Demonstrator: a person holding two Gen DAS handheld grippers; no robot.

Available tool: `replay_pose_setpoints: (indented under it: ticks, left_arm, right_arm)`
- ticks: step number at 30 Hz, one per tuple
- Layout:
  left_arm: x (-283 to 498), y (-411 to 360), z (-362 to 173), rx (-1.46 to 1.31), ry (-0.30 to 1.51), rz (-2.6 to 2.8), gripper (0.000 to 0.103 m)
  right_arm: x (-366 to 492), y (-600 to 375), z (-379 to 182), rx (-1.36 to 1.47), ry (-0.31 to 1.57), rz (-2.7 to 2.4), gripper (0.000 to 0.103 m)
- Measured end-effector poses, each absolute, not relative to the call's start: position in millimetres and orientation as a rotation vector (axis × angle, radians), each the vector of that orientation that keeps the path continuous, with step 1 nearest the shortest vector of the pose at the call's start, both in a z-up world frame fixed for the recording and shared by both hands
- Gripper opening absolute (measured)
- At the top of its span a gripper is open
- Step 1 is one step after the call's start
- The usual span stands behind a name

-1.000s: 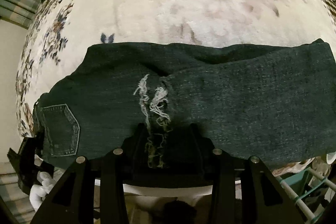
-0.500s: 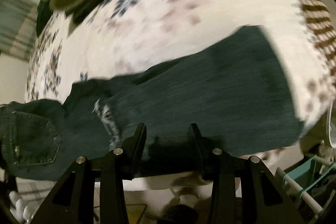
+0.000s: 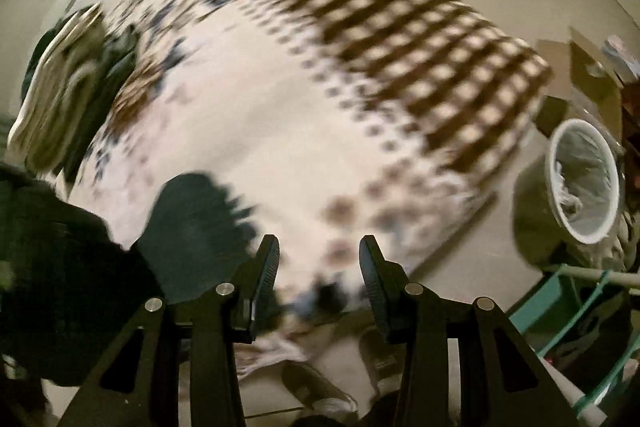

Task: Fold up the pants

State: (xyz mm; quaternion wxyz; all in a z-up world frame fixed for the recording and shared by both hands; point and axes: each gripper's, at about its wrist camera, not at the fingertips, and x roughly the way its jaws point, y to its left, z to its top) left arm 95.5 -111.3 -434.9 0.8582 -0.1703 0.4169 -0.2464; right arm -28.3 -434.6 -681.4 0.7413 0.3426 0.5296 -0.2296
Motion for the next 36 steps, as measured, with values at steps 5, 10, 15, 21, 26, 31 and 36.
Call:
replay_pose_setpoints:
  ticks: [5, 10, 15, 21, 26, 31, 36]
  left_arm:
    - [79, -176, -479, -0.150, 0.980, -0.540, 0.024]
    - [74, -204, -484, -0.037, 1.070, -0.544, 0.047]
    - [78, -196, -466, -0.117, 1.119, -0.582, 0.083]
    - [113, -118, -459, -0.163, 1.183, -0.392, 0.084]
    - [148, -44, -490, -0.120, 1.254, -0.186, 0.083]
    - [174, -12, -519, -0.132, 1.307, -0.132, 0.084]
    - [202, -15, -537, -0.231, 1.358, -0.177, 0.084]
  right_arm:
    - [-50, -464, -694, 0.793, 1.177, -0.543, 0.044]
    - [-55, -480, -696, 0.819, 1.202, -0.502, 0.067]
    - [-53, -493, -685, 0.893, 1.166, -0.419, 0.081]
    - [-16, -486, -683, 1.045, 1.108, -0.155, 0.095]
    - [31, -457, -704, 1.096, 1.162, 0.067, 0.100]
    - [55, -434, -763, 1.150, 1.358, 0.090, 0.091]
    - [51, -439, -746, 1.139, 1.271, 0.087, 0.014]
